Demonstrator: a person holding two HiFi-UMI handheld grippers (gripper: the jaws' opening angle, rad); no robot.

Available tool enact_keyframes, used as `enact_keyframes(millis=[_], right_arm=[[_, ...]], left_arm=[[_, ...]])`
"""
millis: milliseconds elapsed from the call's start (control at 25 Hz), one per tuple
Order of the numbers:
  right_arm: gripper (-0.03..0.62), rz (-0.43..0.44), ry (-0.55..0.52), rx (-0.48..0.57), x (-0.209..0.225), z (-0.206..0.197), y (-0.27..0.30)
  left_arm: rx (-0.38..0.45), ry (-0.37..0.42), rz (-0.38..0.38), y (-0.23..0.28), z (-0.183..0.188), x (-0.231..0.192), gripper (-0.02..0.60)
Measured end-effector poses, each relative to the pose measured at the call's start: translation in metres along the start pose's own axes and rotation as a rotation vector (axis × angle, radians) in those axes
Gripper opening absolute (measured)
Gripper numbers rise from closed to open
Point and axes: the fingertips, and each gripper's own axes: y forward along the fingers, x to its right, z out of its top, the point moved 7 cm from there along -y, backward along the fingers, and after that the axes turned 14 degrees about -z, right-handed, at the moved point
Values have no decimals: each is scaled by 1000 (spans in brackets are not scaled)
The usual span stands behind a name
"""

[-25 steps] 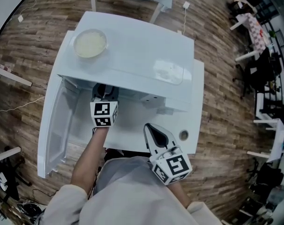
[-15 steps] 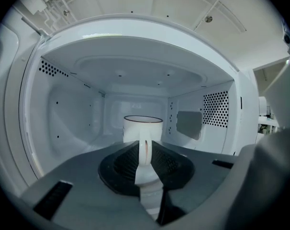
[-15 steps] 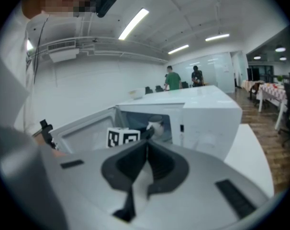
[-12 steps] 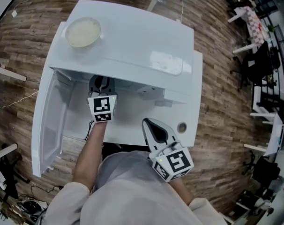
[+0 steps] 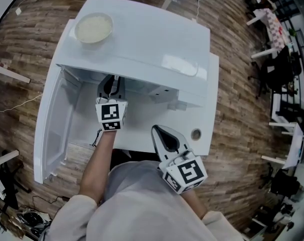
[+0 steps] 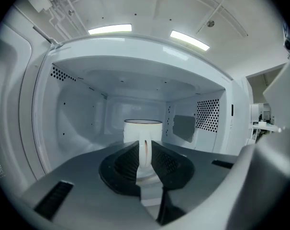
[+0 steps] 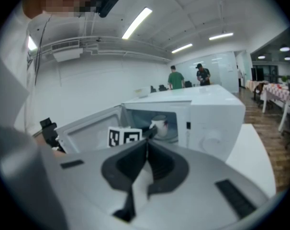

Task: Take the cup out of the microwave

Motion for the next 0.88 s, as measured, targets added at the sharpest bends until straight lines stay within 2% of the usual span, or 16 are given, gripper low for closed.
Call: enact_keyframes(millis=[880], right_arm=[[23,11,1,22,-17,-2,-13]], left_arm=[[-14,-9,-9,-27,2,-2,66]])
